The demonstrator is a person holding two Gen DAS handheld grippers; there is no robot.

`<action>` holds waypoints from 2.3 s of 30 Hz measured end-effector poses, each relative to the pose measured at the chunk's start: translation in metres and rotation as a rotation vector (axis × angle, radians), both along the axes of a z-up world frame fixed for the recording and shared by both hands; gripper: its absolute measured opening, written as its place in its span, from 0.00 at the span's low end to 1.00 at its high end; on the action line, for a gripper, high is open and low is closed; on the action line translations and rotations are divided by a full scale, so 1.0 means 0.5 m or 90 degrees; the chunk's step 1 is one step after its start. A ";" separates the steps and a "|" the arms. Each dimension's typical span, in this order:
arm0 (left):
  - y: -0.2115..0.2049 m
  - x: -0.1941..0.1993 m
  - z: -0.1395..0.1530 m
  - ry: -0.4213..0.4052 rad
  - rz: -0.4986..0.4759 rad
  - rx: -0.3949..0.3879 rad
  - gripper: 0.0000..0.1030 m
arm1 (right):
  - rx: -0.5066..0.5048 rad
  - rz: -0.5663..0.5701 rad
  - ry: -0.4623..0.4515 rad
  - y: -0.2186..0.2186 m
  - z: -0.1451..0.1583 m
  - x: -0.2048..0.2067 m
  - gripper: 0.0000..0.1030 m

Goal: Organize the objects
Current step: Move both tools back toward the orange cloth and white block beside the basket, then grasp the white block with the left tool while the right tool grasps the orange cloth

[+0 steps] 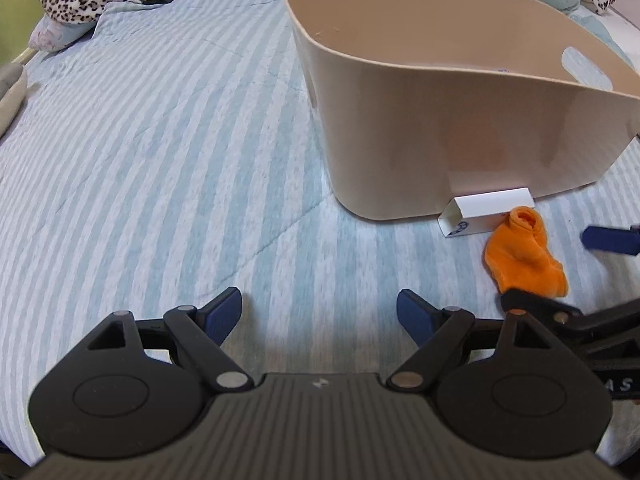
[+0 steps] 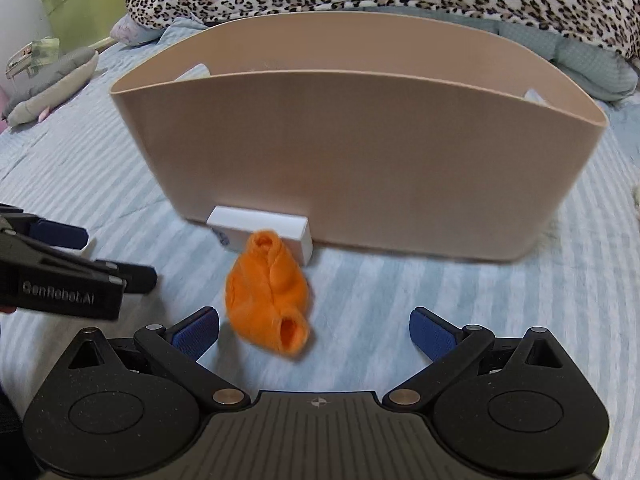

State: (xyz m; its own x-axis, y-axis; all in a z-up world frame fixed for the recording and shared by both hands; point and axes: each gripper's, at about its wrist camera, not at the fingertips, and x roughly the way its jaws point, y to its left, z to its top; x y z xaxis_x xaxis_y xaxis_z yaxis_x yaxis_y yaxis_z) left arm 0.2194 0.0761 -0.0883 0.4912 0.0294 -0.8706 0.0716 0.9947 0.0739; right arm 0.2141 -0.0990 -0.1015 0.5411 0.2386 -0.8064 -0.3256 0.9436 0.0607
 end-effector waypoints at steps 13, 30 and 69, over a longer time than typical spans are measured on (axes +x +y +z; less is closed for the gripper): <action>-0.078 0.007 0.002 -0.005 -0.055 -0.029 0.83 | -0.014 -0.071 -0.023 -0.082 -0.006 0.039 0.80; -0.150 0.024 -0.012 -0.021 -0.064 -0.048 0.83 | 0.058 -0.085 -0.016 -0.180 0.016 0.015 0.80; -0.110 0.037 -0.011 -0.006 0.002 -0.161 0.78 | 0.036 0.002 -0.005 -0.115 0.046 0.047 0.08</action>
State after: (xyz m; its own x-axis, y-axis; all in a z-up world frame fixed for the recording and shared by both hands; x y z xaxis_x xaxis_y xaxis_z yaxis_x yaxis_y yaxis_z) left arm 0.2377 0.0211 -0.0937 0.5001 -0.1874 -0.8455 0.0683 0.9818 -0.1772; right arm 0.2378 -0.1563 -0.0784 0.5470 0.2859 -0.7868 -0.3295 0.9376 0.1116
